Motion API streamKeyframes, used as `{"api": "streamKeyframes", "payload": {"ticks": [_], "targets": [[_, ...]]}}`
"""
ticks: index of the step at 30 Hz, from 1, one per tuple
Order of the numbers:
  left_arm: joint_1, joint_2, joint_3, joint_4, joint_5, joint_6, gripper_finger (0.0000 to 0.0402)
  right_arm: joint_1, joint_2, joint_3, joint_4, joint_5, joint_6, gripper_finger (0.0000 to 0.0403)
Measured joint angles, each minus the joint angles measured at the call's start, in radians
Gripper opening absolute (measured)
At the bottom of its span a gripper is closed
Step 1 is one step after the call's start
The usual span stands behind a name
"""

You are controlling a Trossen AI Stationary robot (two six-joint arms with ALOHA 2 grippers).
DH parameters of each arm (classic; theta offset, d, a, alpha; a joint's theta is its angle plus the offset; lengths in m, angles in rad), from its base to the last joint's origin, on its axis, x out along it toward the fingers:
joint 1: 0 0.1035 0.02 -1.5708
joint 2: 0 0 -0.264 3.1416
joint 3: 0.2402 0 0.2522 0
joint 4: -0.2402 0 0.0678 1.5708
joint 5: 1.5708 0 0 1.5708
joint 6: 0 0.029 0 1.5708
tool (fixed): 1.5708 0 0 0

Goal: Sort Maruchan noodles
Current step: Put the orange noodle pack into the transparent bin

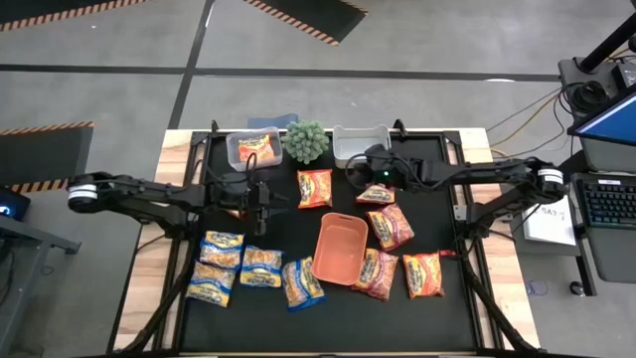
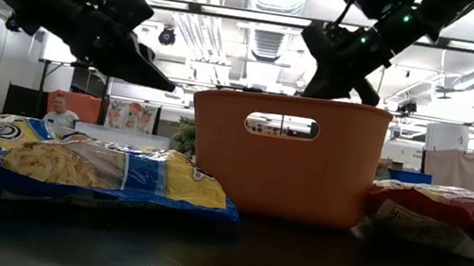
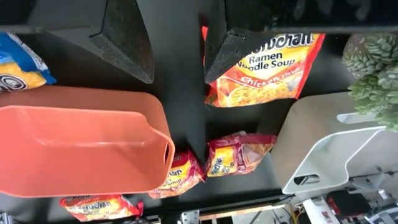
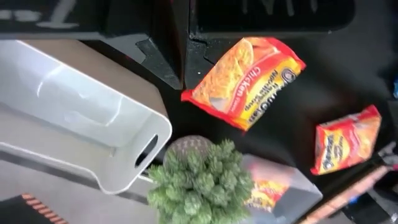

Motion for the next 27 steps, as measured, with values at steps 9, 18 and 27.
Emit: {"api": "streamKeyframes", "payload": {"ticks": [9, 18, 27], "targets": [[0.0, 0.085, 0.004, 0.046, -0.016, 0.0, 0.0125, -0.005, 0.03, 0.027, -0.047, -0.014, -0.001, 0.0009], [0.002, 0.173, 0.047, 0.052, -0.018, 0.0, 0.0125, -0.005, 0.045, 0.027, -0.048, -0.015, 0.039, 0.0009], [0.002, 0.261, 0.09, 0.05, -0.018, 0.003, 0.0125, -0.005, 0.043, 0.027, -0.048, -0.02, 0.058, 0.0009]]}}
